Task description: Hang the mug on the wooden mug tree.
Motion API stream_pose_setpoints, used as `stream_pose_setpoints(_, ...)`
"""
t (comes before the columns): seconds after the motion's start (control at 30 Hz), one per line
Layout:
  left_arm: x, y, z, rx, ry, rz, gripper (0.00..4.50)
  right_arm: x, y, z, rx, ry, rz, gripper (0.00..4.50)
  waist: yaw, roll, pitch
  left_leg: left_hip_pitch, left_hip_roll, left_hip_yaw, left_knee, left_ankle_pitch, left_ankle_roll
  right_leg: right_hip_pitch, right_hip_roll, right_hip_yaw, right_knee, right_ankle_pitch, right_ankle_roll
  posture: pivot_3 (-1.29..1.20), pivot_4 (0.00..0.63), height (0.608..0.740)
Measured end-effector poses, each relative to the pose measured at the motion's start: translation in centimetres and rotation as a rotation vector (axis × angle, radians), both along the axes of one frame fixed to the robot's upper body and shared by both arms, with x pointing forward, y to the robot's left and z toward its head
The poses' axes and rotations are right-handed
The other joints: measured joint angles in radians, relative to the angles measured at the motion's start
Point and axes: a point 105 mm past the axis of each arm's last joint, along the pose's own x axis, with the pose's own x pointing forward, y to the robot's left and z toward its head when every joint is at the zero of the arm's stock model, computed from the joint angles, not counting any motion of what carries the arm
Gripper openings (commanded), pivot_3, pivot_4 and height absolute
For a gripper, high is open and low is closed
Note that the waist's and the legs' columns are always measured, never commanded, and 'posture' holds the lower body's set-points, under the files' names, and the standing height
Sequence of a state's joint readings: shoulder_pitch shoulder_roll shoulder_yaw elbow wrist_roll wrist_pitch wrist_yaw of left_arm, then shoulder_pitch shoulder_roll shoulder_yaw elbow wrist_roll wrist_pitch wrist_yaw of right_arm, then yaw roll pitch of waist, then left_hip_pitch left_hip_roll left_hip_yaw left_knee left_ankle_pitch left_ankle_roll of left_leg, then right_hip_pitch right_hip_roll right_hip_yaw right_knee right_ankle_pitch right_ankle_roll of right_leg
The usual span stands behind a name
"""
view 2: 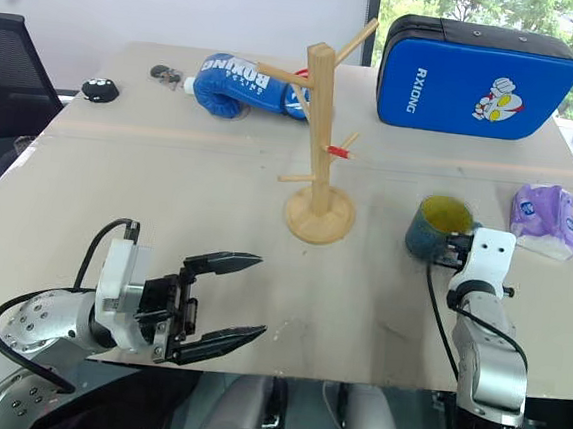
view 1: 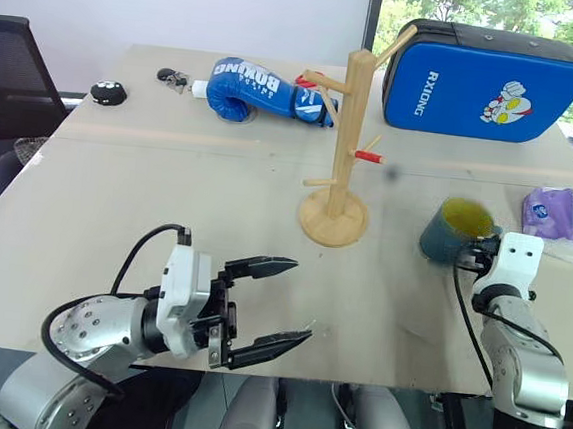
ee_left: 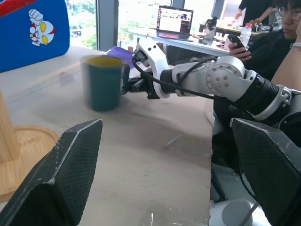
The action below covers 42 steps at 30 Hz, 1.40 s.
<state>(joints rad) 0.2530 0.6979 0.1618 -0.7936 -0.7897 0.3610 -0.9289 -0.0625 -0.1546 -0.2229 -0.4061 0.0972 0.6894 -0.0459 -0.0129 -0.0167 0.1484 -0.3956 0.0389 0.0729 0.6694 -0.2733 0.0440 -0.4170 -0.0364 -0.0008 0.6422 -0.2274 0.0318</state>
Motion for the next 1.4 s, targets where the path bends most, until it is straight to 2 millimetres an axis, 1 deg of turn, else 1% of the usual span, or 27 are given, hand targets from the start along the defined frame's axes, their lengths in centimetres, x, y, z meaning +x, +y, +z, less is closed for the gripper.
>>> stream_pose_setpoints(0.07,-0.2,0.0,0.6,0.0,-0.024,0.006,4.5,0.2,-0.2,0.0,-0.007,-0.004,0.017,0.02,0.0,0.0,0.0,0.0,0.0,0.0,0.0,0.0,0.0,0.0,0.0,0.0,0.0,0.0,0.0,0.0,0.15,0.74)
stream_pose_setpoints(0.17,-0.5,-0.1,1.0,-0.012,-0.025,0.017,4.5,0.4,-0.1,0.3,-0.001,-0.02,0.07,0.02,0.0,0.001,0.0,0.0,0.0,0.0,0.0,0.0,0.0,0.0,0.0,0.0,0.0,0.0,0.0,0.0,0.15,0.74)
stream_pose_setpoints(0.3,-0.4,-0.1,1.0,-0.02,-0.021,0.042,4.5,0.7,-0.1,1.8,-0.011,-0.072,0.184,0.02,0.001,0.001,0.0,0.0,0.0,0.0,0.0,0.0,0.0,0.0,0.0,0.0,0.0,0.0,0.0,0.0,0.15,0.74)
stream_pose_setpoints(0.43,0.1,0.1,0.9,-0.046,-0.015,0.076,4.5,0.4,1.4,3.9,-0.004,-0.124,0.388,0.02,0.001,0.002,0.001,0.0,0.0,0.0,0.0,0.0,0.0,0.0,0.001,0.0,0.0,0.0,0.0,0.0,0.15,0.74)
stream_pose_setpoints(0.5,1.0,1.1,0.7,-0.073,-0.028,0.116,4.5,-0.4,2.6,6.1,-0.04,-0.159,0.55,0.02,0.001,0.003,0.002,0.0,0.0,0.001,0.0,0.0,0.0,0.0,0.001,0.0,0.0,0.0,0.0,0.0,0.15,0.74)
stream_pose_setpoints(0.53,1.5,1.7,0.6,-0.083,-0.034,0.139,4.5,-0.7,3.0,7.1,-0.052,-0.179,0.595,0.02,0.002,0.002,0.002,0.0,0.0,0.0,0.0,0.0,0.0,0.0,0.001,0.0,0.0,0.0,0.0,0.0,0.15,0.74)
stream_pose_setpoints(0.6,2.7,3.6,0.6,-0.123,-0.07,0.171,4.5,-1.2,4.5,9.5,-0.083,-0.215,0.732,0.02,0.001,0.002,0.002,0.0,0.0,-0.001,0.0,0.0,0.0,0.0,0.002,-0.001,0.0,0.0,0.001,0.0,0.15,0.74)
stream_pose_setpoints(0.63,3.0,4.3,0.7,-0.133,-0.08,0.181,4.5,-1.4,5.2,10.5,-0.105,-0.231,0.787,0.02,-0.001,0.001,0.002,0.001,0.001,-0.001,0.0,0.0,0.0,0.0,0.002,-0.001,0.0,0.0,0.0,0.0,0.15,0.74)
stream_pose_setpoints(0.73,2.7,5.5,0.7,-0.158,-0.068,0.161,4.5,-1.5,6.5,12.1,-0.163,-0.218,0.886,0.02,-0.002,0.0,0.002,0.0,0.001,0.0,0.0,0.0,0.0,0.0,0.001,-0.001,-0.001,0.0,0.0,0.0,0.15,0.74)
stream_pose_setpoints(0.9,1.8,7.3,0.9,-0.154,-0.014,0.143,4.5,-0.8,8.8,14.9,-0.225,-0.198,0.984,0.02,0.0,-0.001,0.003,-0.002,0.001,0.0,0.0,0.0,0.001,-0.002,-0.001,-0.001,-0.001,0.0,0.0,0.0,0.15,0.74)
stream_pose_setpoints(0.97,1.6,7.9,0.7,-0.158,0.011,0.158,4.5,-0.6,9.7,15.2,-0.24,-0.174,1.025,0.02,0.002,-0.001,0.003,-0.003,0.001,0.0,0.0,0.0,0.001,-0.002,-0.001,-0.001,-0.001,0.0,-0.001,0.0,0.15,0.74)
stream_pose_setpoints(1.07,1.4,8.3,0.6,-0.155,0.017,0.171,4.5,-0.4,10.6,14.7,-0.239,-0.118,1.07,0.02,0.003,-0.001,0.003,-0.004,0.0,0.0,0.0,-0.001,0.001,-0.003,-0.002,-0.001,-0.002,0.0,-0.001,0.0,0.15,0.74)
stream_pose_setpoints(1.27,1.0,7.9,0.6,-0.165,0.024,0.19,4.5,-0.2,11.7,14.7,-0.27,-0.062,1.14,0.02,0.0,-0.001,0.003,-0.004,0.0,0.001,0.0,-0.001,0.001,-0.003,-0.003,-0.001,-0.001,0.0,-0.001,0.0,0.15,0.74)
stream_pose_setpoints(1.4,0.8,7.4,0.9,-0.162,0.014,0.19,4.5,0.5,12.4,14.8,-0.299,-0.038,1.159,0.02,0.0,-0.001,0.003,-0.003,0.0,0.001,0.0,-0.001,0.001,-0.003,-0.003,-0.001,-0.001,0.0,-0.001,0.0,0.15,0.74)
